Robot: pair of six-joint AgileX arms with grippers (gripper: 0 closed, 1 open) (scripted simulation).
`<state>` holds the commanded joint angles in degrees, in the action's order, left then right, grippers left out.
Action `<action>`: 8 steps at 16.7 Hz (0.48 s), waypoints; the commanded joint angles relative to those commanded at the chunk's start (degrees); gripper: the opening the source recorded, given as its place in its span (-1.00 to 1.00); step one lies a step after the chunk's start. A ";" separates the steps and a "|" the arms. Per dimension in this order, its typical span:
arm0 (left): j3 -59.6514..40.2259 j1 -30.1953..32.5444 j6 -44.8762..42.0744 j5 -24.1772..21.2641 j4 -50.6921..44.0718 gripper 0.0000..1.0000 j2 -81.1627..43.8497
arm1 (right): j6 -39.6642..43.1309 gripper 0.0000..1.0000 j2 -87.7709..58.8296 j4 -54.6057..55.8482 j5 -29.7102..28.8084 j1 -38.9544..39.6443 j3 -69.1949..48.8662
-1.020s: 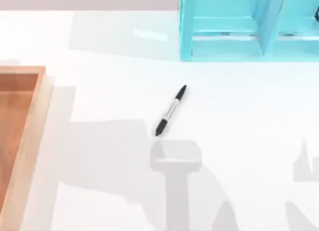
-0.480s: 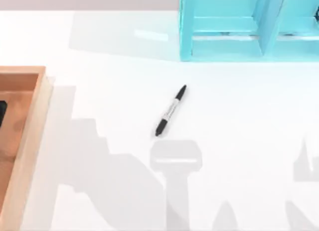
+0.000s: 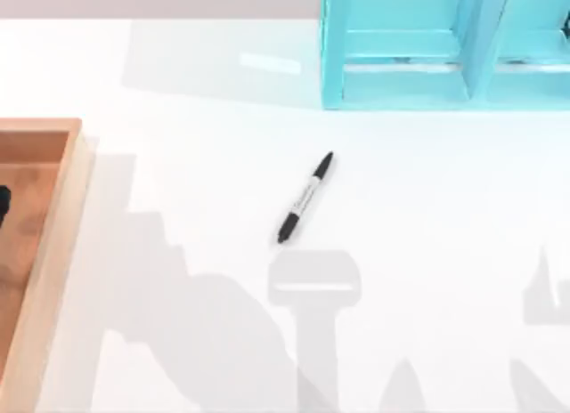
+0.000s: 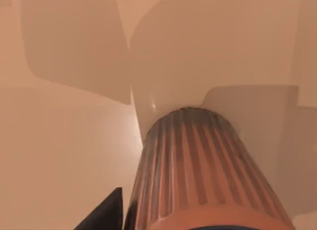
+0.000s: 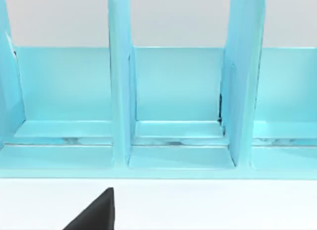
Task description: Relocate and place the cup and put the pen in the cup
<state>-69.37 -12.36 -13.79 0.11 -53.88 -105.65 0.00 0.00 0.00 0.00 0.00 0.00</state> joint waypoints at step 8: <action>0.00 0.00 0.00 0.00 0.00 -0.66 0.00 | 0.00 1.00 0.00 0.00 0.00 0.00 0.00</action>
<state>-69.37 -12.36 -13.79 0.11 -53.88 -105.65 0.00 0.00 0.00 0.00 0.00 0.00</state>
